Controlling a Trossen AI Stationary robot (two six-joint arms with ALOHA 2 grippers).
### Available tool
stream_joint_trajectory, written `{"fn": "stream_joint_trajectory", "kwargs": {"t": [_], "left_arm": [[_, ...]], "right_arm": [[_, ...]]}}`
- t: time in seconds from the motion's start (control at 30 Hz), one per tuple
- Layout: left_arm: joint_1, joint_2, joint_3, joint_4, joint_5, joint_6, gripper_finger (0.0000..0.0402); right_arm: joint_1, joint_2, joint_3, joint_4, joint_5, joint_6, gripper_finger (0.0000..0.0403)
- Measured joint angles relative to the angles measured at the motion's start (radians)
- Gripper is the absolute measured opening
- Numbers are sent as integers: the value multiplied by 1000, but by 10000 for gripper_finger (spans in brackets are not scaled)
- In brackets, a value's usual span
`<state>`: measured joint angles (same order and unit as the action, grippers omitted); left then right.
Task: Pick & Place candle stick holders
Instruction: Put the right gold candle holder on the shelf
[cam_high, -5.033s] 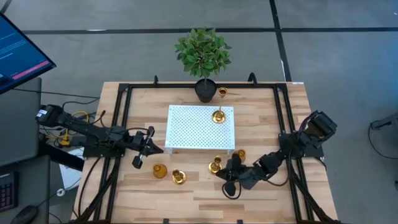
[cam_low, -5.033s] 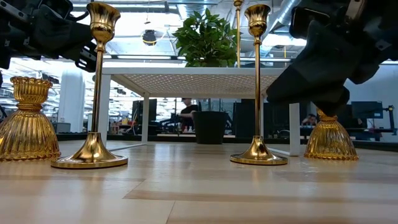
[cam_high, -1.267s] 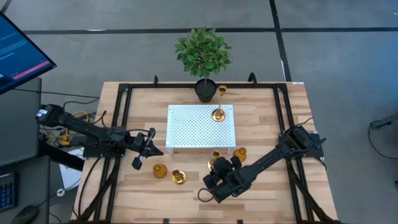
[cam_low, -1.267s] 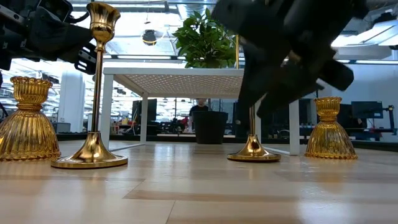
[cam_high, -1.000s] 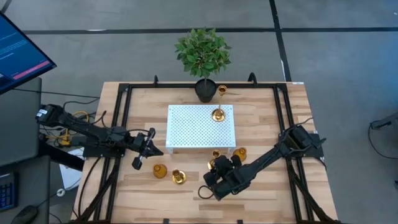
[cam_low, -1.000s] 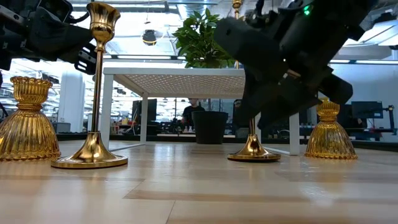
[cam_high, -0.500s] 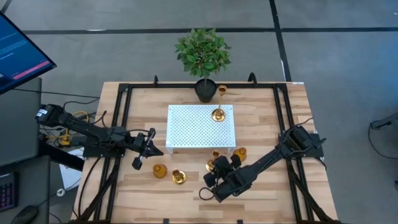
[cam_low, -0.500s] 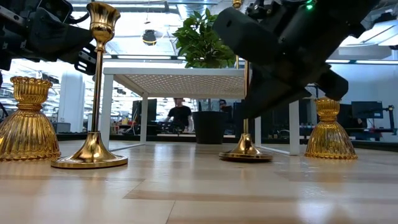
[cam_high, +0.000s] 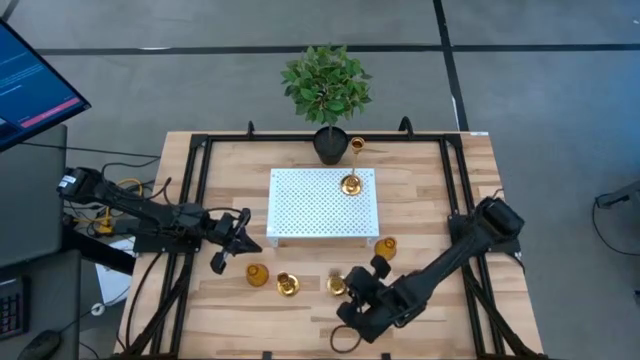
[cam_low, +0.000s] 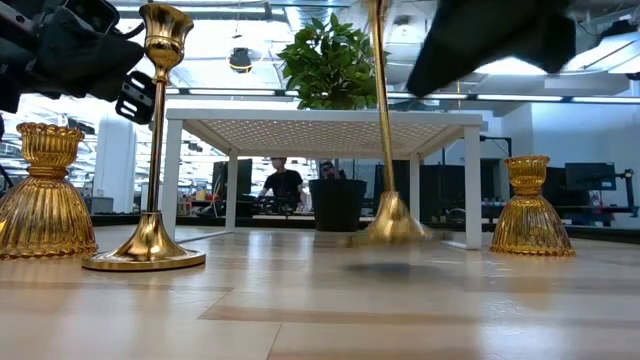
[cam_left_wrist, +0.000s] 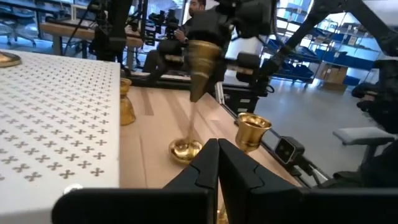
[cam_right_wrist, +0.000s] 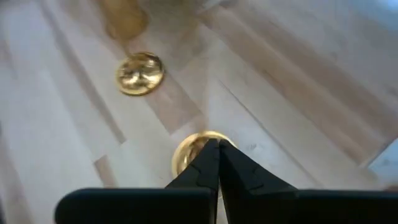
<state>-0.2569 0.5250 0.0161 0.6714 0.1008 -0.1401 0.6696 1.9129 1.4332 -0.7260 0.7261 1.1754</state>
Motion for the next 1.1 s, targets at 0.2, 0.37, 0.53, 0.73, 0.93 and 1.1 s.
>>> {"fn": "stream_joint_trajectory", "kwargs": {"t": [0.2,0.37,0.53,0.73,0.93,1.1], "left_arm": [[0,55,99,4,-3,5,8],[0,102,144,4,-3,9,8],[0,149,144,1,2,3,8],[0,184,144,2,2,1,8],[0,185,144,3,2,2,8],[0,185,144,3,2,3,8]], "right_arm": [[-25,-79,8,-15,16,-139,1],[-30,-75,4,-74,-2,-126,1],[-5,-75,-18,-90,-26,-75,0],[46,-75,-60,-73,-51,-25,0],[52,-75,-84,-75,-189,-22,0],[27,-75,-85,-72,-201,-75,0]]}}
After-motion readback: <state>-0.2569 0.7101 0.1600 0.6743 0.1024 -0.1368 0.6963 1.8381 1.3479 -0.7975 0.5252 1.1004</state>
